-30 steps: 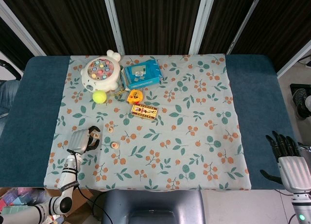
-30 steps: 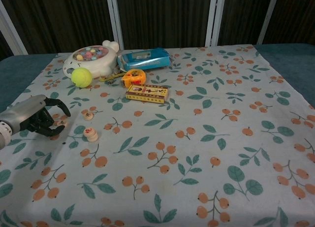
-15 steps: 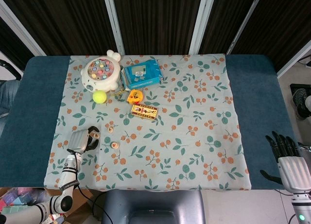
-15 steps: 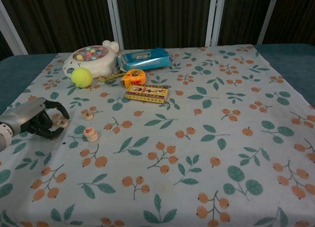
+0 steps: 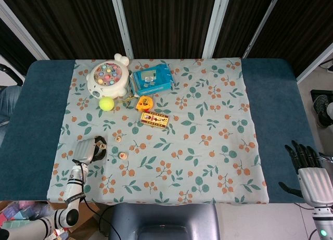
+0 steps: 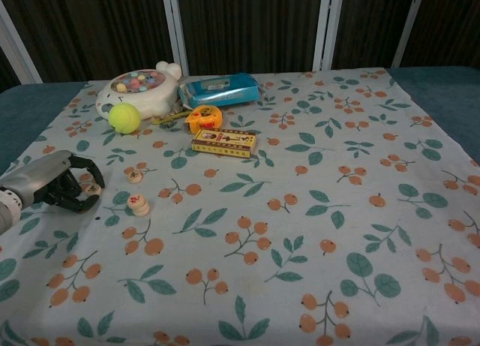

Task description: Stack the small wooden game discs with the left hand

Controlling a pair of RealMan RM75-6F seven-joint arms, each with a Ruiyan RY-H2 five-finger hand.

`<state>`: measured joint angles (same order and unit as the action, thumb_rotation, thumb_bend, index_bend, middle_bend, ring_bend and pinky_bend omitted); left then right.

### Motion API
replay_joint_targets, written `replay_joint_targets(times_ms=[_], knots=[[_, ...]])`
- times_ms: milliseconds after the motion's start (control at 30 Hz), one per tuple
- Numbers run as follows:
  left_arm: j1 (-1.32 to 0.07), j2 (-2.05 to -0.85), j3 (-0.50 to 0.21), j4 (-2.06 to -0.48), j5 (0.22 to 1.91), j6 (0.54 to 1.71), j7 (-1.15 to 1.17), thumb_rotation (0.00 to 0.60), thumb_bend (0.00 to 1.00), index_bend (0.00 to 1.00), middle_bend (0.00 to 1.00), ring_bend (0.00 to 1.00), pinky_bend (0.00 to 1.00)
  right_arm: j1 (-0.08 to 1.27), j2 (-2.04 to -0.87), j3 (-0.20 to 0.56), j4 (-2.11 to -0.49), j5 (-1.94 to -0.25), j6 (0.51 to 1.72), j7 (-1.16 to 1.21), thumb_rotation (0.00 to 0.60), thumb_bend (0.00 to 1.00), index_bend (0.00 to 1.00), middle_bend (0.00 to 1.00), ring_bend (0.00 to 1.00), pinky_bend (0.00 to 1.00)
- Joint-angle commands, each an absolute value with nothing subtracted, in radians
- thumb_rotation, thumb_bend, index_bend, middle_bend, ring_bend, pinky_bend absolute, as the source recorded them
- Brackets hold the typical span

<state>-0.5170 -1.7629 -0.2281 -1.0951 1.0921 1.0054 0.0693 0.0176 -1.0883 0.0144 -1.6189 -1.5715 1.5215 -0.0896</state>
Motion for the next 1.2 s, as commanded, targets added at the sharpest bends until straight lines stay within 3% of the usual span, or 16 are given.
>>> replay_joint_targets(times_ms=[33, 400, 700, 1200], knots=[[-0.517, -1.763, -0.228, -1.093, 1.093, 1.006, 0.068, 0.600, 0.41, 0.46, 1.00, 1.00, 1.00, 0.018, -1.089, 0.015, -1.619, -1.571, 1.521, -0.091, 0.600, 0.19, 0.00, 0.00, 0.00, 0.00], [-0.517, -1.760, -0.225, -1.083, 1.097, 0.993, 0.054, 0.600, 0.41, 0.47, 1.00, 1.00, 1.00, 0.019, -1.090, 0.015, -1.619, -1.569, 1.519, -0.095, 0.600, 0.20, 0.00, 0.00, 0.00, 0.00], [-0.512, -1.750, -0.216, -1.087, 1.117, 0.998, 0.037, 0.600, 0.41, 0.41, 1.00, 1.00, 1.00, 0.019, -1.091, 0.016, -1.619, -1.567, 1.518, -0.096, 0.600, 0.19, 0.00, 0.00, 0.00, 0.00], [-0.505, -1.741, -0.214, -1.073, 1.113, 0.991, 0.033, 0.600, 0.41, 0.43, 1.00, 1.00, 1.00, 0.020, -1.093, 0.017, -1.618, -1.566, 1.517, -0.101, 0.600, 0.20, 0.00, 0.00, 0.00, 0.00]])
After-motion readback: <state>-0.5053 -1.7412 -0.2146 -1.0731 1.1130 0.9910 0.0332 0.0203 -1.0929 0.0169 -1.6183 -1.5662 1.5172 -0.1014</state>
